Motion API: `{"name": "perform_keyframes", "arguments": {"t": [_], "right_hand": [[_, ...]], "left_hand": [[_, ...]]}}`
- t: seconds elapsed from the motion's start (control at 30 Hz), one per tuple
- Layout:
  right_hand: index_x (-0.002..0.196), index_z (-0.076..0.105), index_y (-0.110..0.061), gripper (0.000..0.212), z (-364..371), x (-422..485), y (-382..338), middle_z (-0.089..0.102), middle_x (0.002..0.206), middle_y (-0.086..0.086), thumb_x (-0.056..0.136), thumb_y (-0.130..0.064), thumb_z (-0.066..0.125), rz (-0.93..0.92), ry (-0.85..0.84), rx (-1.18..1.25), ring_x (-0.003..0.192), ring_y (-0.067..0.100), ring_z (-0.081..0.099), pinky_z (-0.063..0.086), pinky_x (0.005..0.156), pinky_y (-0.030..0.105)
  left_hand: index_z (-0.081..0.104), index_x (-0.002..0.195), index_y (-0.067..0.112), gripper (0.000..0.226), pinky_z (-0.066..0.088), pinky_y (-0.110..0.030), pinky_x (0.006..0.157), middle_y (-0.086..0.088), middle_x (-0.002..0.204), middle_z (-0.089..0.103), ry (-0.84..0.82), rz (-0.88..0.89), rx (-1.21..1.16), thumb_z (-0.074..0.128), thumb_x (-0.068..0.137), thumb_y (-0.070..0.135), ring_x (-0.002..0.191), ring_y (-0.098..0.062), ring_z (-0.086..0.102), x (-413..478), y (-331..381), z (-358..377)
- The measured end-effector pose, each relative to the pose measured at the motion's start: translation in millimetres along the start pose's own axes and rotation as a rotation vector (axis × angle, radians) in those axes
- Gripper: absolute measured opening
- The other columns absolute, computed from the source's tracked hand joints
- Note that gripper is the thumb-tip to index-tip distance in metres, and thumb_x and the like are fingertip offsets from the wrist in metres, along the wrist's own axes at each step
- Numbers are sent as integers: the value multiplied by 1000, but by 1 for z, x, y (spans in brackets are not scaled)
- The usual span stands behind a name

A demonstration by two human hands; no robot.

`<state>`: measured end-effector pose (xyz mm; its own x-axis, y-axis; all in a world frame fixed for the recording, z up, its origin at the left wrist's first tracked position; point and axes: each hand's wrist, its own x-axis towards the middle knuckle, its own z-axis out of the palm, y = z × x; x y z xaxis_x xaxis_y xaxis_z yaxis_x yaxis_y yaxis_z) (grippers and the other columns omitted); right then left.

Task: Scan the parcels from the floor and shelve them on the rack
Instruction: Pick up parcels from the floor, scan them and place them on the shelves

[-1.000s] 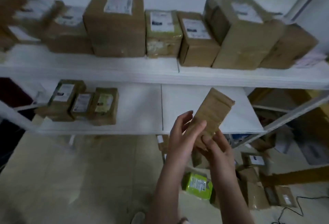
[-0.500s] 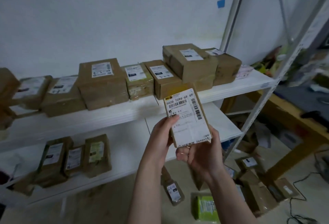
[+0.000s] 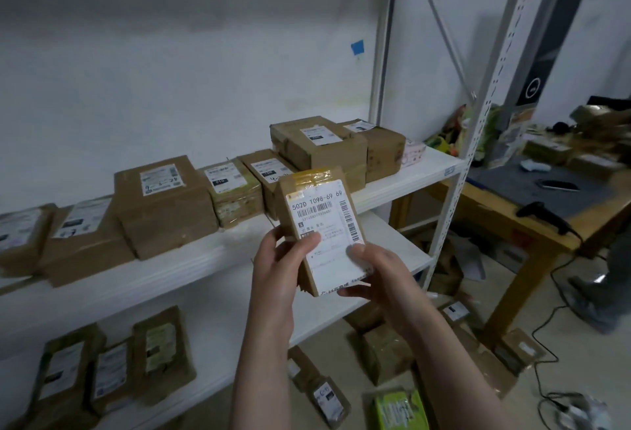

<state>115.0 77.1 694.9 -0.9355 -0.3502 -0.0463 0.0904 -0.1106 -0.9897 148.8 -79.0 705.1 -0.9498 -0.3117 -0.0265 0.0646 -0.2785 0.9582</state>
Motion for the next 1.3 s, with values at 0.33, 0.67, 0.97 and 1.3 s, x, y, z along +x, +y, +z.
{"name": "perform_keyframes", "arguments": {"t": [0.33, 0.67, 0.97, 1.3], "right_hand": [[117, 67, -7, 51, -29, -7, 14, 75, 108, 6, 79, -42, 65, -17, 204, 88, 102, 23, 71, 55, 88, 38], [103, 71, -13, 22, -112, -13, 12, 77, 94, 3, 96, -28, 57, -18, 473, 241, 87, 18, 73, 53, 69, 25], [110, 68, -10, 25, -254, -7, -3, 77, 95, 4, 96, -29, 59, 30, 564, 255, 79, 13, 72, 54, 68, 25], [110, 70, -6, 25, -431, -30, -30, 75, 84, 13, 93, -25, 65, 72, 559, 148, 81, 22, 73, 60, 77, 35]], "left_hand": [[64, 126, 29, 33, 59, -33, 87, 10, 112, 75, -199, 5, 160, 66, 94, 31, 106, -9, 70, 4, -12, 17], [63, 127, 26, 35, 57, -34, 91, 11, 107, 76, -316, -87, 247, 68, 93, 28, 100, -6, 71, 25, -46, 103], [62, 121, 25, 29, 57, -17, 68, 15, 96, 77, -325, -144, 238, 70, 93, 24, 92, -4, 72, 41, -92, 247], [63, 111, 28, 20, 54, -14, 58, 17, 88, 76, -355, -214, 239, 70, 93, 23, 83, 2, 72, 48, -147, 406]]}}
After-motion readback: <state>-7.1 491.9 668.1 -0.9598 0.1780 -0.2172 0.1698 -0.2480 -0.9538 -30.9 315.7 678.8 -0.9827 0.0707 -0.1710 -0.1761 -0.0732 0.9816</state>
